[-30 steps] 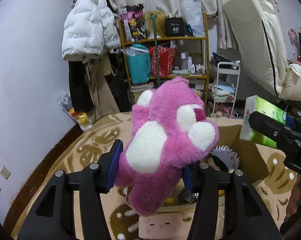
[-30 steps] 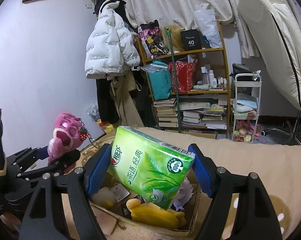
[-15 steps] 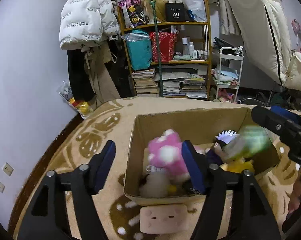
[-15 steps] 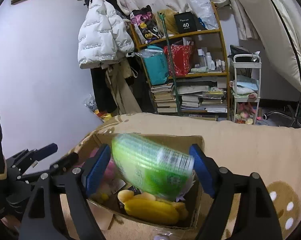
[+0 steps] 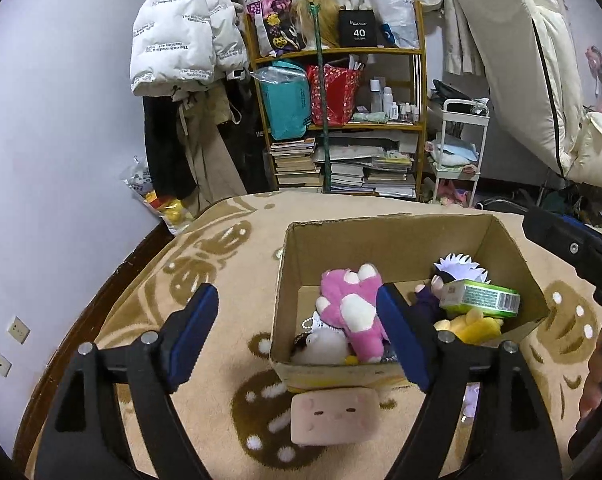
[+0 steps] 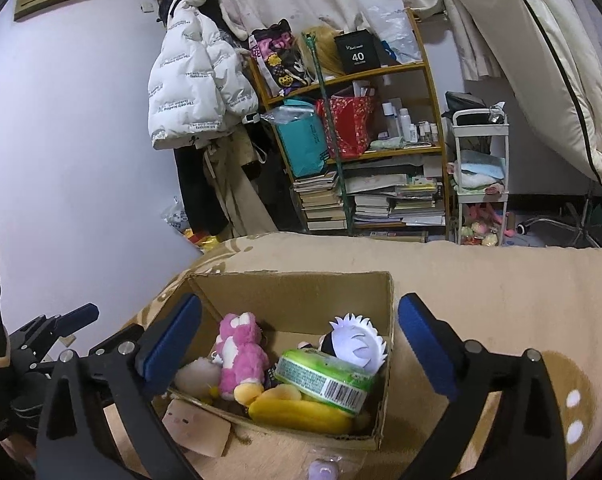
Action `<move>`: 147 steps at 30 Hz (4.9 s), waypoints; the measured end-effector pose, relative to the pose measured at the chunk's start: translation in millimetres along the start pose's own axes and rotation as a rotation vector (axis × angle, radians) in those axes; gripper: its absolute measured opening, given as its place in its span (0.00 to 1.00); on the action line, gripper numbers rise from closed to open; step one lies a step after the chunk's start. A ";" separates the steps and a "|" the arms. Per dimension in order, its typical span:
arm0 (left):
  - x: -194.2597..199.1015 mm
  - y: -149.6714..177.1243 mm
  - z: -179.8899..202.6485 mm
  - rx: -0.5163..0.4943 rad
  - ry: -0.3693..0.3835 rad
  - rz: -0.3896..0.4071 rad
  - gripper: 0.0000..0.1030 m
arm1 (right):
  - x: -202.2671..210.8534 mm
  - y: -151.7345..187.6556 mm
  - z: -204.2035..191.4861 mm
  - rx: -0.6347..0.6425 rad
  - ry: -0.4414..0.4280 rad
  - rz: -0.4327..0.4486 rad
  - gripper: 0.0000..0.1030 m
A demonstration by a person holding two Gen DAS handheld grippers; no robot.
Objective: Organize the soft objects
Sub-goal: 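Move both tools back toward the pink marshmallow plush and bagged purple toy, then grasp the pink marshmallow plush with the left tool while the right tool grasps the bagged purple toy, then lift the marshmallow plush with the left tool while the right tool carries the bagged toy over the box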
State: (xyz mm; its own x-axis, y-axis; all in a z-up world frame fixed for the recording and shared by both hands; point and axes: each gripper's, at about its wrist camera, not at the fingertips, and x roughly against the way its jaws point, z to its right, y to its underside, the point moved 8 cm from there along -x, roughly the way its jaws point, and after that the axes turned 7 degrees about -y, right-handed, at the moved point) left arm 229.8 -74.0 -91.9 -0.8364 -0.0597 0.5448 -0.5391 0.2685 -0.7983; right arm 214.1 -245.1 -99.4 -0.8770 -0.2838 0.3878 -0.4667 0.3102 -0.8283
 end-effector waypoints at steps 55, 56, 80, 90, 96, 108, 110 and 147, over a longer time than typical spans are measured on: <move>0.6 79.2 -2.1 -0.049 0.057 -0.342 0.98 | 7.3 100.0 15.0 -0.206 0.096 -0.360 1.00; -2.2 79.9 -0.6 -0.047 0.059 -0.348 0.98 | 4.1 103.2 17.7 -0.225 0.091 -0.377 1.00; -54.2 106.4 32.4 -0.098 0.055 -0.429 0.98 | -45.6 162.8 42.5 -0.279 0.116 -0.653 1.00; -77.8 120.2 31.7 -0.074 0.047 -0.497 0.98 | -48.7 168.4 49.0 -0.302 0.127 -0.661 1.00; -84.3 122.3 34.7 -0.122 0.013 -0.488 0.98 | -65.7 171.6 47.1 -0.281 0.142 -0.675 1.00; -97.6 135.0 39.2 -0.151 -0.011 -0.524 0.98 | -83.4 189.1 37.0 -0.230 0.200 -0.701 1.00; -99.7 137.0 43.0 -0.177 -0.019 -0.523 0.98 | -84.0 190.6 34.7 -0.212 0.214 -0.703 0.96; -4.6 128.8 20.2 -0.014 -0.031 -0.391 0.46 | -43.6 185.4 10.7 -0.201 0.102 -0.569 0.38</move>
State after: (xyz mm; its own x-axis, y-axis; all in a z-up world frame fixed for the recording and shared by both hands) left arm 162.2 -58.6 -202.3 -0.5708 -0.1894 0.7990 -0.8166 0.2324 -0.5283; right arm 167.1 -184.9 -274.2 -0.4860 -0.3696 0.7920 -0.8687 0.3036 -0.3914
